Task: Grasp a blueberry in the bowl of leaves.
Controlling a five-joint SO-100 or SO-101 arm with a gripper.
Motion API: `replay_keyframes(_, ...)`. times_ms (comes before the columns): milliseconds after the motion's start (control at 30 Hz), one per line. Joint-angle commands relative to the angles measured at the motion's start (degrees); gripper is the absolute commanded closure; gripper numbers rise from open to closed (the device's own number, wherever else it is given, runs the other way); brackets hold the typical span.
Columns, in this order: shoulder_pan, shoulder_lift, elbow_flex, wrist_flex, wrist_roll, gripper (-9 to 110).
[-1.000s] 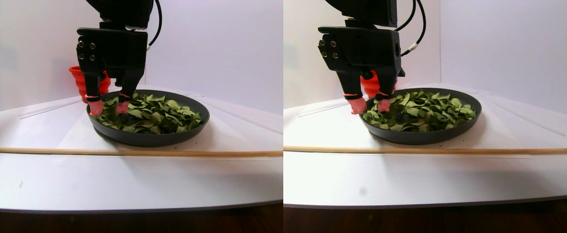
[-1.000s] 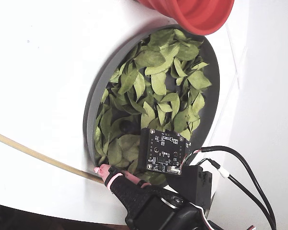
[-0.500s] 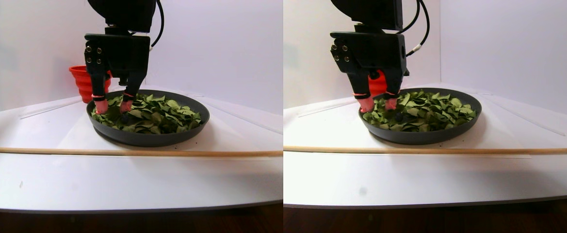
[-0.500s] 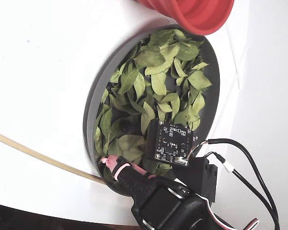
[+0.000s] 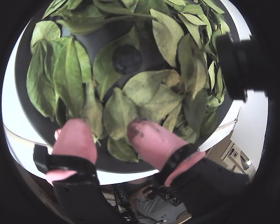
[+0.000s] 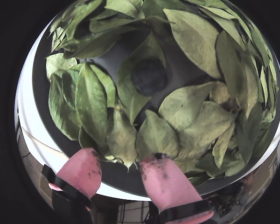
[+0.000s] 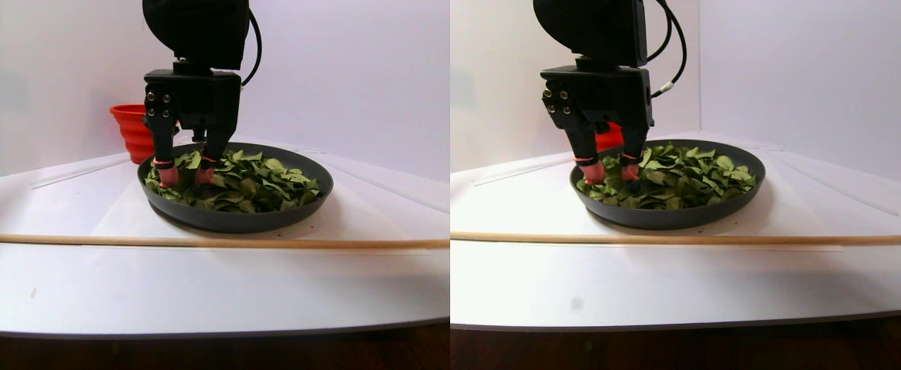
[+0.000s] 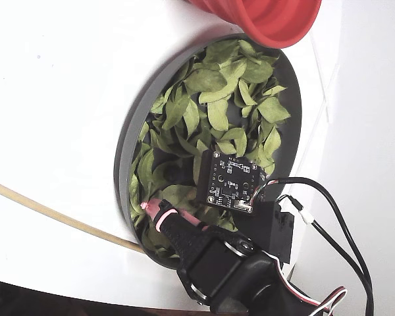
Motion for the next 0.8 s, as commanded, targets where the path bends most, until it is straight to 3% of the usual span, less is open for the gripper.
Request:
replay_keyframes(0,0.7,-0.1,-2.2,-1.1,-0.4,85)
replay_keyframes(767,2.3,-7.9,-7.2,-7.6,-3.1,85)
